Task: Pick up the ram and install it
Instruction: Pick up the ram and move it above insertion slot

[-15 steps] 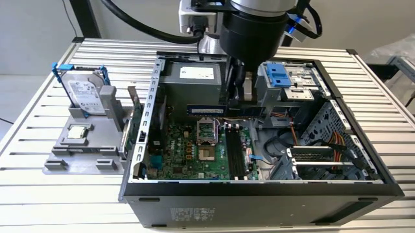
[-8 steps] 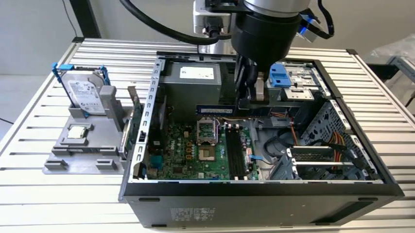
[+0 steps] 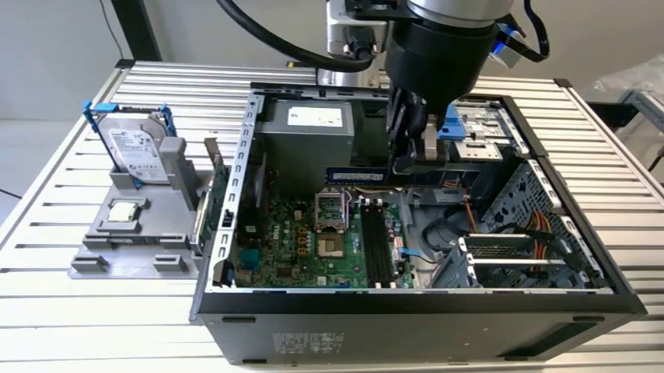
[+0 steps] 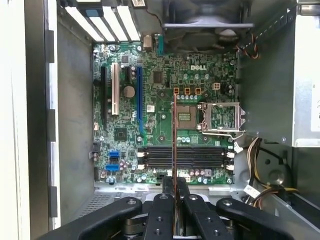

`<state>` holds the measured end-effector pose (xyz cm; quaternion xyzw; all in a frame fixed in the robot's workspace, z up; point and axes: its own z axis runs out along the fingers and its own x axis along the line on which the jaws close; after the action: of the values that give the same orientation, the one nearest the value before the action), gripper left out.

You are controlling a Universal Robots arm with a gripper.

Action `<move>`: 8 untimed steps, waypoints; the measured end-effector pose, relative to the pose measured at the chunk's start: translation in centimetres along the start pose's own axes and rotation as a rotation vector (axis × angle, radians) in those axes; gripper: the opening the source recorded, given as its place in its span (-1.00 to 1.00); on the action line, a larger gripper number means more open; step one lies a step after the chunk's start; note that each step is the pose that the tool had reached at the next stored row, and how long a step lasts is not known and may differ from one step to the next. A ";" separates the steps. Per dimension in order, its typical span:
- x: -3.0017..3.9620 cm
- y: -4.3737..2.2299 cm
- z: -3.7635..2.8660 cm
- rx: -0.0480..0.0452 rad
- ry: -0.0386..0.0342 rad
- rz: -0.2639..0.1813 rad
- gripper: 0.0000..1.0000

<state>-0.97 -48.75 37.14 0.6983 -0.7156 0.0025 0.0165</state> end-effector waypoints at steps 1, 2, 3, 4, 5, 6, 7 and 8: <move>-0.06 -0.14 -0.01 0.0000 0.0001 0.001 -1.00; -0.12 -0.29 -0.01 0.0000 0.0000 0.002 -1.00; -0.18 -0.47 -0.01 -0.0001 -0.0001 0.004 -1.00; -0.23 -0.64 -0.02 -0.0002 -0.0001 0.007 -1.00; -0.28 -0.78 -0.02 -0.0003 -0.0002 0.011 -1.00; -0.32 -0.89 -0.02 -0.0004 -0.0003 0.016 -1.00; -0.36 -0.97 -0.02 -0.0006 -0.0004 0.023 -1.00; -0.38 -1.04 -0.01 -0.0008 -0.0006 0.030 -1.00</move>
<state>0.07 -48.39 37.12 0.6876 -0.7259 0.0023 0.0166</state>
